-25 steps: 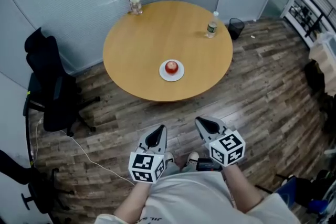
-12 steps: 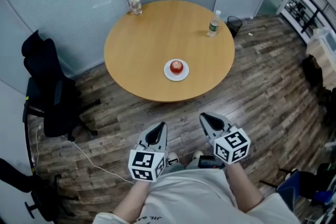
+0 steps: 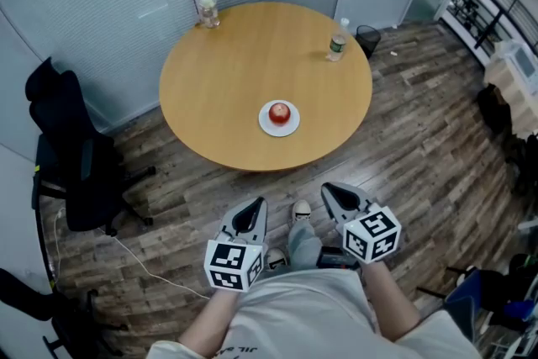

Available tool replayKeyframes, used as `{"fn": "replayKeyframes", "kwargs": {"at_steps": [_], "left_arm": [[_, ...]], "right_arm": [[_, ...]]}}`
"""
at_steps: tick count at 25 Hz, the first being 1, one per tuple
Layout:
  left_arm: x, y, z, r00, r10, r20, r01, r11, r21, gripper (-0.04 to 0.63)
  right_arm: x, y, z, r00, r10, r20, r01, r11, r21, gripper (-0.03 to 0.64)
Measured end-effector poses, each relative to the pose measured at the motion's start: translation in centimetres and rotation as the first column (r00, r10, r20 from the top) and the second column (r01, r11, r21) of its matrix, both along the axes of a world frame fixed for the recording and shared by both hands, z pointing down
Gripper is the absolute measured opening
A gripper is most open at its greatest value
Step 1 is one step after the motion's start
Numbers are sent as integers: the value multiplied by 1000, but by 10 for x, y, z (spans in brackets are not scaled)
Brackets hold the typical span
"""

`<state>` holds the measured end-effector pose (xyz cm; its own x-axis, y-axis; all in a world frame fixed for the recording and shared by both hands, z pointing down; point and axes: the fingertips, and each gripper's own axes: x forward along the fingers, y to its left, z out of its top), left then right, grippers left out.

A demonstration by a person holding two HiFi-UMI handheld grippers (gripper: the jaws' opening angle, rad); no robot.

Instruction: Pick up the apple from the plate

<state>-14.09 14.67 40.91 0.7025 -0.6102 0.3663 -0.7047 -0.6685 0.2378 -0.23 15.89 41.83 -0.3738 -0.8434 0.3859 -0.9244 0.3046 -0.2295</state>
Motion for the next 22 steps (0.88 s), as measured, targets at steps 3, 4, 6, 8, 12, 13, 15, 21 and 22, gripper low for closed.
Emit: {"fn": "replayKeyframes", "kwargs": {"at_steps": [3,4,6,8,12,13,15,21,22], "left_arm": [[2,-20,1,1000,-16,0,16,1000,-1,3],[3,-28,1,1000,-24,0,24,1000,-1,3],[6,-43,2,999,-40,5,40,999,-2,3],[11,-60,3,998,-59,10,59,998,-4,3],[25,-99,3,996,-89,13,89,996,-9,3],[30,-109,2,996,-93,15,93,996,-7,3],[42,-127,1,995,-102,19,102,995,-2,3],[74,-175,-2,991,-133,20,133,991,-1,3],[80,-181,-2,990,-137,22,137,991,-1,3]], "right_arm": [[4,-20,3,1000,-8,5,8,1000,-3,31],[6,-30,4,1000,-14,6,14,1000,-5,31],[10,-48,6,1000,-29,7,29,1000,-6,31],[16,-67,5,999,-43,10,43,999,-3,31],[33,-111,1,998,-62,15,62,998,1,31],[39,-121,1,998,-65,15,65,998,-2,31],[53,-139,2,997,-71,15,71,997,-10,31],[86,-190,-2,995,-98,18,98,995,1,32],[91,-197,-3,995,-102,18,102,995,3,31]]}}
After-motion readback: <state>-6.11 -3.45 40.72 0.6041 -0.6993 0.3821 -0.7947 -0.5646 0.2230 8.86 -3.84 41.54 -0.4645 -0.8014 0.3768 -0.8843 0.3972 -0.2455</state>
